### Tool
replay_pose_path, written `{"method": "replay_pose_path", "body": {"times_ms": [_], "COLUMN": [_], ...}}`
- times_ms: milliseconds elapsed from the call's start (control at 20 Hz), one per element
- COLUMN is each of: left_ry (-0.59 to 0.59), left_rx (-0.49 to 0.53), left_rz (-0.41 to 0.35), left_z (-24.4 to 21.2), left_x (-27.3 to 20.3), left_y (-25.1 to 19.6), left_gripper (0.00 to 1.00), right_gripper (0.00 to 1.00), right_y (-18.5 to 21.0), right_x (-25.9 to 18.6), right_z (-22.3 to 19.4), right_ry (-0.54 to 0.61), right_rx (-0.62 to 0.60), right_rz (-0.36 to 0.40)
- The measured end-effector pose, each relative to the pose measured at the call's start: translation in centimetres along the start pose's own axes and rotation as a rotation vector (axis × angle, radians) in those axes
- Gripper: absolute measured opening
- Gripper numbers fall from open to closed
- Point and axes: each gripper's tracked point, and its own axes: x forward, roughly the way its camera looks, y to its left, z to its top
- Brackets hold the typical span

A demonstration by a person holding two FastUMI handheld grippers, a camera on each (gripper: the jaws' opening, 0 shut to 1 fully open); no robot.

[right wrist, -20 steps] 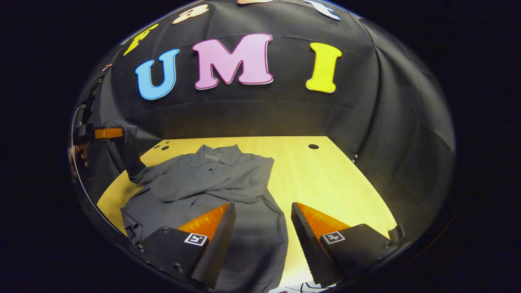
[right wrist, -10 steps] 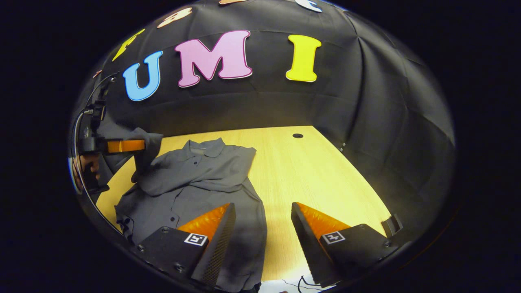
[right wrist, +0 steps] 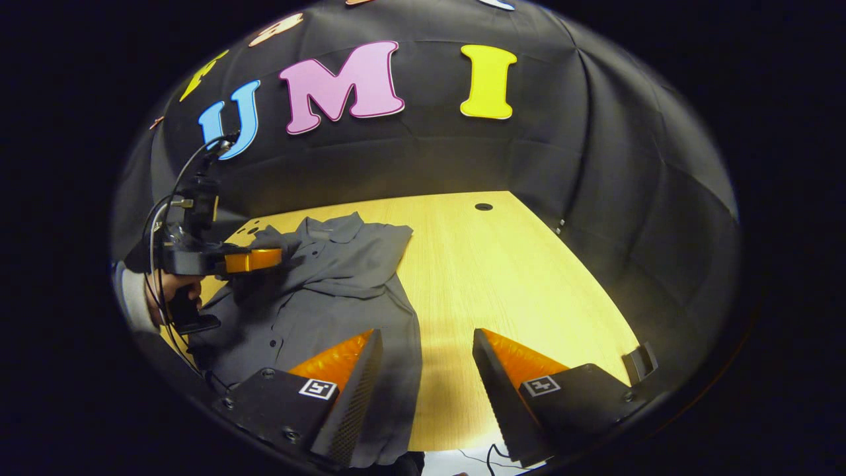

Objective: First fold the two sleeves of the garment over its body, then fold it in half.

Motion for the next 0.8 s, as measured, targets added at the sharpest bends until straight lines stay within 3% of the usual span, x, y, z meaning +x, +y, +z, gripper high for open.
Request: {"method": "replay_pose_path", "body": {"times_ms": [200,350,400,500,650,800], "left_ry": [0.079,0.103,0.097,0.088,0.065,0.032], "left_rx": [0.005,-0.018,-0.018,-0.013,0.026,0.029], "left_rz": [-0.021,-0.082,-0.086,-0.102,-0.098,-0.088], "left_z": [-2.9,-3.8,-3.7,-3.7,-3.5,-3.4], "left_x": [1.6,1.6,1.4,0.5,-1.4,-4.7], "left_y": [-1.2,-2.6,-2.5,-2.8,-2.8,-2.0], "left_gripper": [0.09,0.23,0.33,0.65,1.0,0.96], "right_gripper": [0.86,0.86,0.86,0.86,0.86,0.86], "right_y": [-0.2,-0.1,0.0,0.5,1.3,2.1], "right_x": [0.3,0.2,0.3,0.1,-0.1,-0.3], "right_z": [0.1,0.3,0.4,0.4,0.1,-0.6], "right_ry": [0.008,0.01,0.009,0.009,0.017,0.036], "right_rx": [-0.007,-0.007,-0.008,-0.013,-0.02,-0.016], "right_rz": [0.011,0.016,0.019,0.027,0.042,0.053]}}
